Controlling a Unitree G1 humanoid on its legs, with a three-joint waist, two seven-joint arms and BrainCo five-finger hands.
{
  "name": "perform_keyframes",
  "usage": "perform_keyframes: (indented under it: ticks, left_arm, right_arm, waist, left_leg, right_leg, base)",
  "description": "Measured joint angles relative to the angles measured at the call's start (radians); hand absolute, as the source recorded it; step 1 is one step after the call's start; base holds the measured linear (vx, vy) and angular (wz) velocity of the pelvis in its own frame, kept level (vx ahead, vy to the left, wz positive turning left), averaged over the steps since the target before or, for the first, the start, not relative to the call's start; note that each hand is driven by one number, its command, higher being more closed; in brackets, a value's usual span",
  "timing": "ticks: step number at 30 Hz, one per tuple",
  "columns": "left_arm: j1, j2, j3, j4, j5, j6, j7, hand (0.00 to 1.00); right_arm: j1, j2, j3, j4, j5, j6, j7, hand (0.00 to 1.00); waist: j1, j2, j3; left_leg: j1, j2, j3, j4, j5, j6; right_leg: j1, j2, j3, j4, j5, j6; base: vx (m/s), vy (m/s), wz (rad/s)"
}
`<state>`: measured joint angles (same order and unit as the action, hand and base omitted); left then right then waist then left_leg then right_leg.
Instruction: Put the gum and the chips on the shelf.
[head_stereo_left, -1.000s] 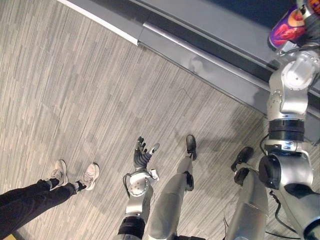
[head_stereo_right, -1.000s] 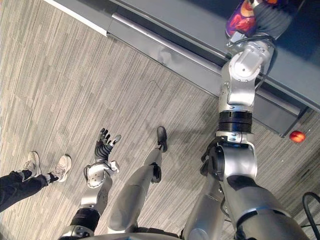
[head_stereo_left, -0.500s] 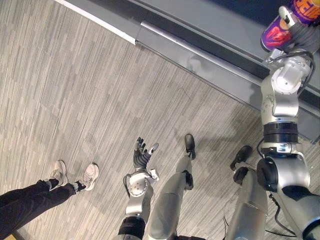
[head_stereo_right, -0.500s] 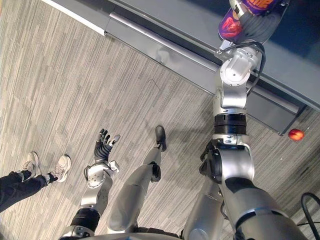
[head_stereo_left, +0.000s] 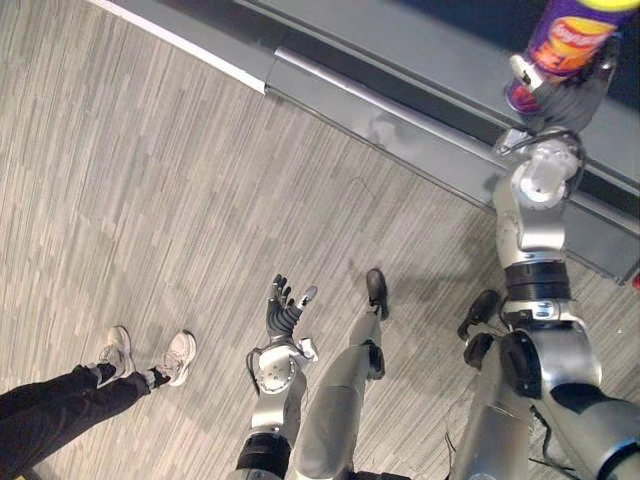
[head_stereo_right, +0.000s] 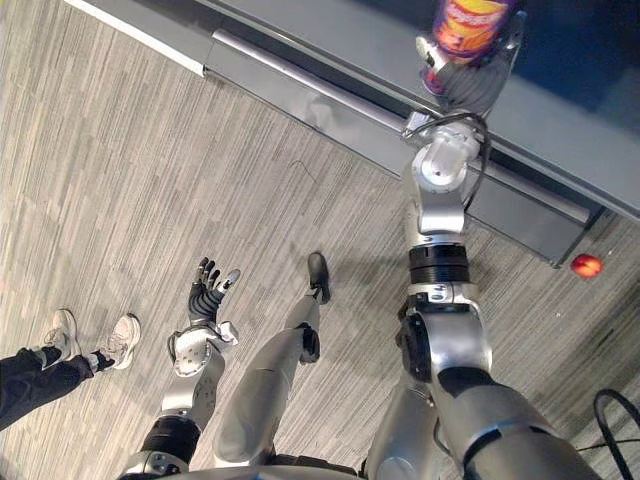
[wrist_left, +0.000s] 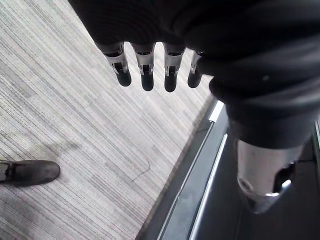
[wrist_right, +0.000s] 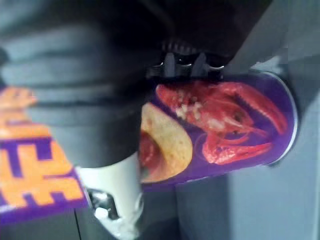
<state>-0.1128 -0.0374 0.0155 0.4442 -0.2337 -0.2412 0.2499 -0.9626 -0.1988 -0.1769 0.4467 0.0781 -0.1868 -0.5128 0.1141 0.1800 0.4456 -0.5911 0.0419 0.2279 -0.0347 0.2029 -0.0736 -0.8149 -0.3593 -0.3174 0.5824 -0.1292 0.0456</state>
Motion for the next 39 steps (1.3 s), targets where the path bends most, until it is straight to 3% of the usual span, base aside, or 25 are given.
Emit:
perform_keyframes:
  ticks: [4,11,15,18,37,38,39]
  left_arm:
    - [0.002,0.000,0.012,0.000,0.000,0.000,-0.001,0.00]
    - [0.003,-0.001,0.012,0.001,0.000,0.001,-0.003,0.00]
    - [0.004,-0.001,0.031,0.003,0.000,0.002,-0.003,0.00]
    - [0.005,0.000,0.031,0.004,0.000,0.003,-0.004,0.00]
    - [0.025,0.002,0.041,0.193,0.021,0.014,-0.020,0.00]
    - [0.028,0.003,0.044,0.206,0.021,0.020,-0.021,0.00]
    - [0.041,0.048,0.068,0.330,0.084,0.050,-0.041,0.00]
  right_arm:
    - [0.030,0.020,0.003,0.000,0.000,0.001,0.001,0.00]
    - [0.052,0.023,0.028,-0.001,-0.001,0.001,0.019,0.00]
    - [0.064,0.054,0.028,-0.002,-0.001,0.003,0.021,0.00]
    - [0.076,0.057,0.028,-0.001,-0.001,0.004,0.023,0.00]
    - [0.350,0.082,0.036,0.042,0.001,0.001,0.087,0.00]
    - [0.382,0.092,0.036,0.042,0.001,0.001,0.089,0.00]
    - [0.569,0.151,0.091,0.041,-0.001,-0.008,0.150,0.00]
  waist:
    - [-0.002,-0.025,-0.003]
    - [-0.005,-0.029,-0.003]
    - [-0.004,-0.053,-0.003]
    - [-0.007,-0.055,-0.003]
    - [-0.035,-0.098,-0.005]
    - [-0.038,-0.104,-0.004]
    - [-0.078,-0.144,-0.010]
  left_leg:
    - [0.004,0.016,0.007,0.009,-0.003,0.000]
    - [0.018,0.031,0.009,0.023,-0.012,-0.001]
    - [0.019,0.044,0.013,0.033,-0.012,0.000]
    - [0.029,0.049,0.013,0.041,-0.017,-0.001]
    - [0.131,0.123,0.033,0.221,-0.152,-0.010]
    - [0.148,0.128,0.034,0.229,-0.162,-0.014]
    - [0.243,0.147,0.036,0.232,-0.194,-0.027]
  right_leg:
    - [0.007,0.018,0.000,-0.007,0.003,-0.004]
    - [0.035,0.032,-0.004,-0.029,0.005,-0.008]
    - [0.043,0.049,-0.005,-0.040,0.013,-0.014]
    - [0.061,0.053,-0.009,-0.046,0.013,-0.014]
    - [0.244,0.117,0.003,-0.107,0.014,-0.013]
    - [0.266,0.122,0.003,-0.114,0.013,-0.013]
    - [0.388,0.157,0.005,-0.185,0.017,-0.005]
  base:
    - [-0.02,-0.048,-0.11]
    - [-0.01,-0.026,-0.04]
    - [0.02,-0.033,-0.08]
    - [0.01,-0.024,-0.02]
    - [0.02,-0.039,-0.10]
    - [0.12,-0.010,-0.25]
    - [0.14,-0.002,-0.28]
